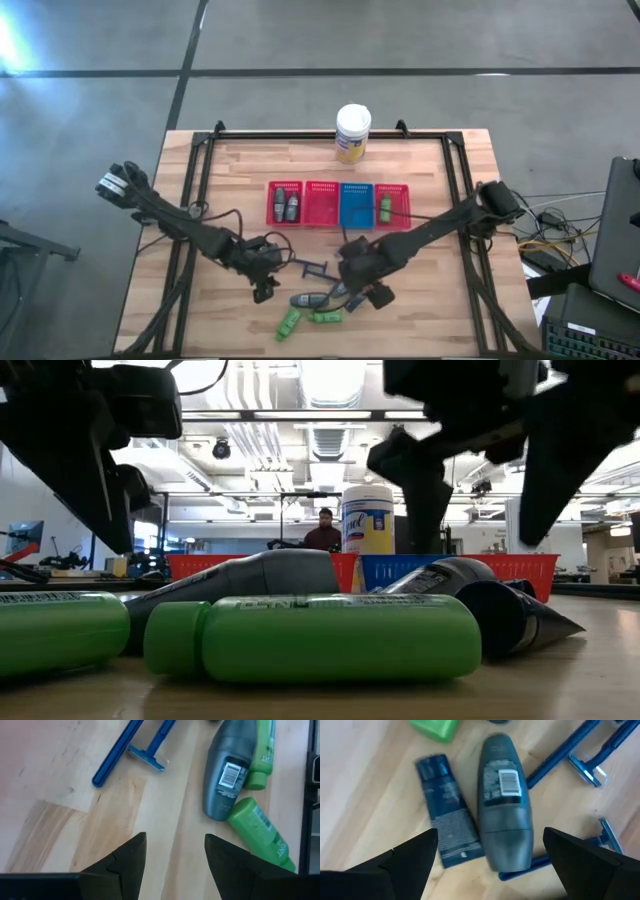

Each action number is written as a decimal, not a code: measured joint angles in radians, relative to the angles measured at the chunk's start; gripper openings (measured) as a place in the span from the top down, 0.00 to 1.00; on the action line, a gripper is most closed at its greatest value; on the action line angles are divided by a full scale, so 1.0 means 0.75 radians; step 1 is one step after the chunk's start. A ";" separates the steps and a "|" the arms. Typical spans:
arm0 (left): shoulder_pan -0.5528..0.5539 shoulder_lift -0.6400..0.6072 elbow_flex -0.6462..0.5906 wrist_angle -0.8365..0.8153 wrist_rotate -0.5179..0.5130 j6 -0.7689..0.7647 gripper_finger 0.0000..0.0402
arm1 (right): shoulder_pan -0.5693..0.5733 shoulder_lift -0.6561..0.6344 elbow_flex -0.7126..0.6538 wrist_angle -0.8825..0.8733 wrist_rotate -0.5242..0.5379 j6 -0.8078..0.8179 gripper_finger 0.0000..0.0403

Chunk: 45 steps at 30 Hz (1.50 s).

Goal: Pick & Place Travel size toiletries
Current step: Put the black deodorant into the left red bin

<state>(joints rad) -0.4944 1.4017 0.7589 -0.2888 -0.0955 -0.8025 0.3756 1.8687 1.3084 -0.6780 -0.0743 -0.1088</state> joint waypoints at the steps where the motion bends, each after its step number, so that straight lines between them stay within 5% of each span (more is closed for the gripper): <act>1: -0.004 0.000 0.000 0.001 -0.009 -0.009 0.49 | -0.001 0.008 -0.003 0.018 0.001 0.000 0.11; 31: -0.013 0.000 -0.010 0.032 -0.109 -0.060 0.49 | 0.002 0.154 -0.008 0.089 0.034 -0.095 0.45; 45: -0.013 0.000 -0.013 0.048 -0.108 -0.034 0.49 | -0.003 0.101 0.000 0.009 0.035 -0.020 0.51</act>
<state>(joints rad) -0.5043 1.4017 0.7494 -0.2524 -0.1763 -0.8281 0.3737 1.9446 1.3086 -0.6716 -0.0484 -0.1238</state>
